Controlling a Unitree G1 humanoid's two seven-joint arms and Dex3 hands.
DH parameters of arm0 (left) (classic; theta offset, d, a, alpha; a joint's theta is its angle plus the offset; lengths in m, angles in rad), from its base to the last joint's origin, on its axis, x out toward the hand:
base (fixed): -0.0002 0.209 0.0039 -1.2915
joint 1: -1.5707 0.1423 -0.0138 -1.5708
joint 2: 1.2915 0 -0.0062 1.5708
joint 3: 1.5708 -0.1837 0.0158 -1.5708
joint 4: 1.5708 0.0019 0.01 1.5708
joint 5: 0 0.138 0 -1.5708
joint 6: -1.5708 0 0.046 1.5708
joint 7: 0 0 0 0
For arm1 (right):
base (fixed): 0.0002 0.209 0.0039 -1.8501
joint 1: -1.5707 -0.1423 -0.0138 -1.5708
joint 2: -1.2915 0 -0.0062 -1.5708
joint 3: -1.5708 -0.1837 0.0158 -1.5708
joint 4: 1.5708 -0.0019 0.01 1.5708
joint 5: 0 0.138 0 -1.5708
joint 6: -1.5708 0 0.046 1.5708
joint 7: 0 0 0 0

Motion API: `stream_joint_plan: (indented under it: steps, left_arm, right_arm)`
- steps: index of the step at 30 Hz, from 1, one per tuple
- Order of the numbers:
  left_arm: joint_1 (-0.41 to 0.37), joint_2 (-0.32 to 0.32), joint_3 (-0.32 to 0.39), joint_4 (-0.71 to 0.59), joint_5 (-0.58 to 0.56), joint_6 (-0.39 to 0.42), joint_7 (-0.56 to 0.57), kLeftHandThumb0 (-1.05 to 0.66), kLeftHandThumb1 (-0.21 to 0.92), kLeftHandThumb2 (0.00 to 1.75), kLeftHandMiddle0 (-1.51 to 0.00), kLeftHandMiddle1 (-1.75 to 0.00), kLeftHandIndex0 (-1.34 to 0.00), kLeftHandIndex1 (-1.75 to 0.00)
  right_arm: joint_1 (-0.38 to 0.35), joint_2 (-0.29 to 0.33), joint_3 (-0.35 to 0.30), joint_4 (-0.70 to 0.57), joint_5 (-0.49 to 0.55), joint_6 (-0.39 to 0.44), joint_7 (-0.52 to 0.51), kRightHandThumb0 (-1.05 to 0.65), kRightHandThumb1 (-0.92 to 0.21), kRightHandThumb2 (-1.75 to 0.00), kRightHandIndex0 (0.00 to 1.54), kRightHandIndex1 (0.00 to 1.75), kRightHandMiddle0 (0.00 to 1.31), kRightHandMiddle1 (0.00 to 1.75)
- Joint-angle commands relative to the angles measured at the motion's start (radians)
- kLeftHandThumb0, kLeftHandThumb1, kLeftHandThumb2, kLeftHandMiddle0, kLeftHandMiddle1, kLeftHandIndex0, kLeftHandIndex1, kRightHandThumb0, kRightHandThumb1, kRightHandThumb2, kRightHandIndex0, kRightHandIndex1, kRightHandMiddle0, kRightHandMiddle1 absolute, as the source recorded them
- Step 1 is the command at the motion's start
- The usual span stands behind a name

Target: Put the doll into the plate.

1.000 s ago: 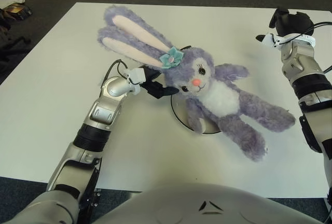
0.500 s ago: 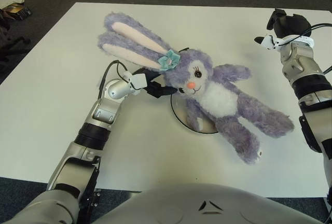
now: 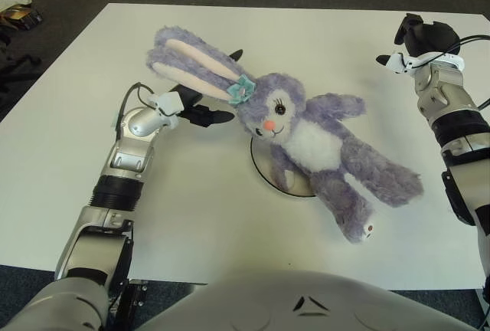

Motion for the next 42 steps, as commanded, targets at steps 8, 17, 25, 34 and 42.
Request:
stream_joint_plan:
  steps: [8,17,25,34,42]
  left_arm:
    - [-0.124,0.082,0.095,0.145,-0.062,0.008,-0.038,-0.31,0.10,1.03,0.00,-0.01,0.00,0.00]
    - [-0.151,0.149,0.118,0.164,0.009,-0.141,0.019,-0.45,0.21,0.85,0.00,0.00,0.00,0.00]
    - [-0.152,0.178,0.119,0.162,0.017,-0.138,0.014,-0.38,0.18,0.88,0.00,0.00,0.00,0.00]
    - [-0.152,0.180,0.117,0.162,0.016,-0.138,0.014,-0.37,0.17,0.89,0.00,0.00,0.00,0.00]
    - [-0.153,0.182,0.118,0.166,0.014,-0.140,0.013,-0.37,0.17,0.90,0.00,0.00,0.00,0.00]
  right_arm:
    - [0.015,0.002,-0.010,-0.012,0.005,-0.010,-0.005,0.00,-0.70,-0.85,0.35,1.70,0.14,1.75]
    - [0.016,0.007,-0.010,-0.024,0.005,0.006,0.012,-0.01,-0.77,-0.70,0.33,1.56,0.20,1.75]
    - [0.016,0.015,-0.012,-0.027,0.005,0.025,0.014,-0.01,-0.81,-0.63,0.30,1.52,0.23,1.75]
    - [0.015,0.018,-0.010,-0.023,0.006,0.031,0.017,-0.01,-0.81,-0.62,0.30,1.51,0.23,1.75]
    - [0.016,0.018,-0.013,-0.025,0.011,0.027,0.021,-0.01,-0.84,-0.57,0.31,1.47,0.23,1.75]
